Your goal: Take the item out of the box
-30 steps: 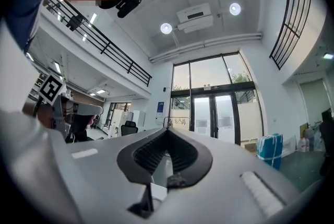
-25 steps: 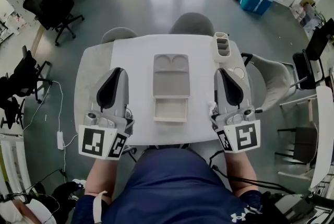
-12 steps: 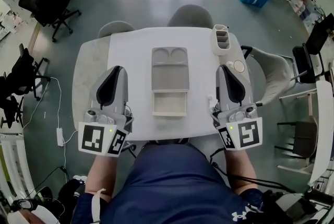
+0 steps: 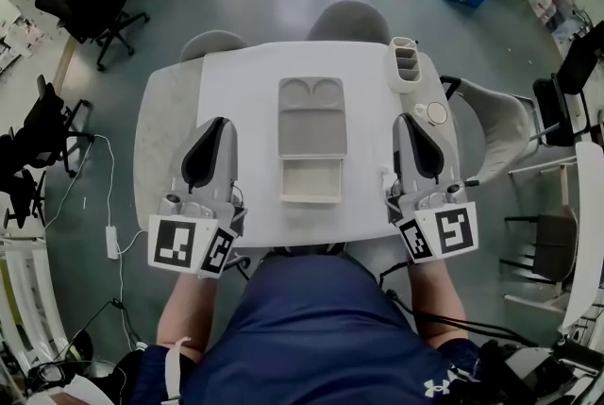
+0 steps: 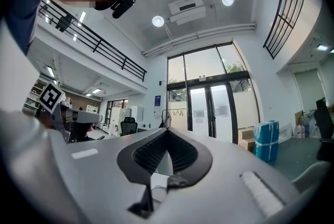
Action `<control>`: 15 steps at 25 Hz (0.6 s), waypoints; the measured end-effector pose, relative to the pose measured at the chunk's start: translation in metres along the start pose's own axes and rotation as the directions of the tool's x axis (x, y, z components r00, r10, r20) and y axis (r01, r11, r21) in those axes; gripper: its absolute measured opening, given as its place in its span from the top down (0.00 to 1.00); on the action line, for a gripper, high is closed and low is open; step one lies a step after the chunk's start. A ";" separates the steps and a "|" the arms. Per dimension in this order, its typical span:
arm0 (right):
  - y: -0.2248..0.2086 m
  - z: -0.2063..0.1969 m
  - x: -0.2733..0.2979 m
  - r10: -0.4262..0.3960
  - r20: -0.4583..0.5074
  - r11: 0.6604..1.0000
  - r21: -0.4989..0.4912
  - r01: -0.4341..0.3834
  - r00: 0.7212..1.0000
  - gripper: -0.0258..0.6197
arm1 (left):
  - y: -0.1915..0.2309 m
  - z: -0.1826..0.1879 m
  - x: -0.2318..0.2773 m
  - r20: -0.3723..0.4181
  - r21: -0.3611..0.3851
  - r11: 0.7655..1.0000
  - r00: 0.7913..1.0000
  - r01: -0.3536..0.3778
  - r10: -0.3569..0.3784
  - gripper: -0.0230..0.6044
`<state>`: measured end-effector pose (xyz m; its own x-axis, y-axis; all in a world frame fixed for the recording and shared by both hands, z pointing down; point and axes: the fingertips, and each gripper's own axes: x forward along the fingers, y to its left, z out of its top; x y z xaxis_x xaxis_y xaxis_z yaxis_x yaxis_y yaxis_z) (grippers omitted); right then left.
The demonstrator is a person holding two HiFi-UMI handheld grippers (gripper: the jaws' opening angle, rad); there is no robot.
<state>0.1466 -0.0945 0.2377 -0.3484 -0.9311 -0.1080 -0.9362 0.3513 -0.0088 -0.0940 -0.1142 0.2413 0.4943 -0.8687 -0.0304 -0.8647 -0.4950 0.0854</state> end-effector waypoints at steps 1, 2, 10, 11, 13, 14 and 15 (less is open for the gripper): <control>0.000 -0.001 -0.001 0.000 -0.003 1.000 0.006 0.000 1.000 0.96 | 0.000 -0.001 0.000 -0.002 0.001 1.000 1.000 0.000 0.000 0.92; 0.001 -0.003 -0.001 0.000 -0.006 1.000 0.013 0.000 1.000 0.96 | 0.001 -0.001 -0.001 -0.005 0.003 1.000 1.000 -0.001 0.001 0.92; 0.010 -0.015 -0.001 0.011 -0.031 0.999 0.049 -0.009 0.999 0.96 | 0.001 -0.005 0.000 -0.024 0.031 1.000 1.000 0.005 -0.004 0.92; 0.010 -0.015 -0.001 0.010 -0.032 0.999 0.050 -0.009 0.999 0.96 | 0.001 -0.006 0.000 -0.026 0.030 1.000 1.000 0.005 -0.004 0.92; 0.010 -0.015 -0.001 0.006 -0.033 0.999 0.049 -0.005 0.999 0.96 | 0.002 -0.008 0.000 -0.032 0.027 1.000 0.999 0.004 -0.003 0.92; 0.008 -0.015 -0.001 0.002 -0.033 0.999 0.050 -0.001 0.999 0.96 | 0.003 -0.009 0.000 -0.034 0.025 1.000 0.999 0.004 -0.003 0.92; 0.007 -0.015 -0.002 -0.003 -0.033 0.999 0.051 0.004 0.999 0.96 | 0.003 -0.010 0.000 -0.035 0.024 1.000 0.999 0.004 -0.003 0.92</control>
<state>0.1403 -0.0921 0.2526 -0.3471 -0.9348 -0.0752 -0.9342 0.3517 -0.0598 -0.0960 -0.1159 0.2517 0.4996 -0.8662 0.0046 -0.8648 -0.4985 0.0611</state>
